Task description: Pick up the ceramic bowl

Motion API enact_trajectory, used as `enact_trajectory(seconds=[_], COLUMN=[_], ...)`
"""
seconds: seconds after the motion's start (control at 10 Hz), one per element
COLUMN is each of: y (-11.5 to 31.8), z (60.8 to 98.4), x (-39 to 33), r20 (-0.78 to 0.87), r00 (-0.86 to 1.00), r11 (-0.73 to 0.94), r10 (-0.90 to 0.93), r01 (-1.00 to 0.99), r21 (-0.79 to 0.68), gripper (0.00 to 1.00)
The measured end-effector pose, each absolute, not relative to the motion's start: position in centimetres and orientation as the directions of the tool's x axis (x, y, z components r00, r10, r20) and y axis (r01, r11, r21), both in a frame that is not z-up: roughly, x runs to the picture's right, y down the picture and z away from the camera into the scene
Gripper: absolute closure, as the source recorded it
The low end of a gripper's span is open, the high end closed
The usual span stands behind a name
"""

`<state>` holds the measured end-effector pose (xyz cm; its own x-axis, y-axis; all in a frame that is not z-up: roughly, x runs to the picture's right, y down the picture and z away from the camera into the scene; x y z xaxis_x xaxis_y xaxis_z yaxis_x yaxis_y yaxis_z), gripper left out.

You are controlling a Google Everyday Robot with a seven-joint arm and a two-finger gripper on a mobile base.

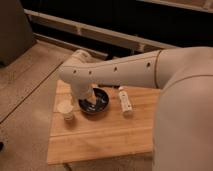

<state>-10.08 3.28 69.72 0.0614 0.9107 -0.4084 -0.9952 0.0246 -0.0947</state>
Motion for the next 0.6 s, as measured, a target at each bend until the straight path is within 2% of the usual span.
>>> enact_trajectory(seconds=[0.3, 0.6], y=[-0.6, -0.7], z=[69.0, 69.0], x=[-8.1, -8.3], r20=[-0.249, -0.243], r00=[0.039, 0.039], r11=[0.0, 0.0], r10=[0.968, 0.969], r01=[-0.988, -0.987], r21=[-0.153, -0.16], gripper=[0.35, 0.35])
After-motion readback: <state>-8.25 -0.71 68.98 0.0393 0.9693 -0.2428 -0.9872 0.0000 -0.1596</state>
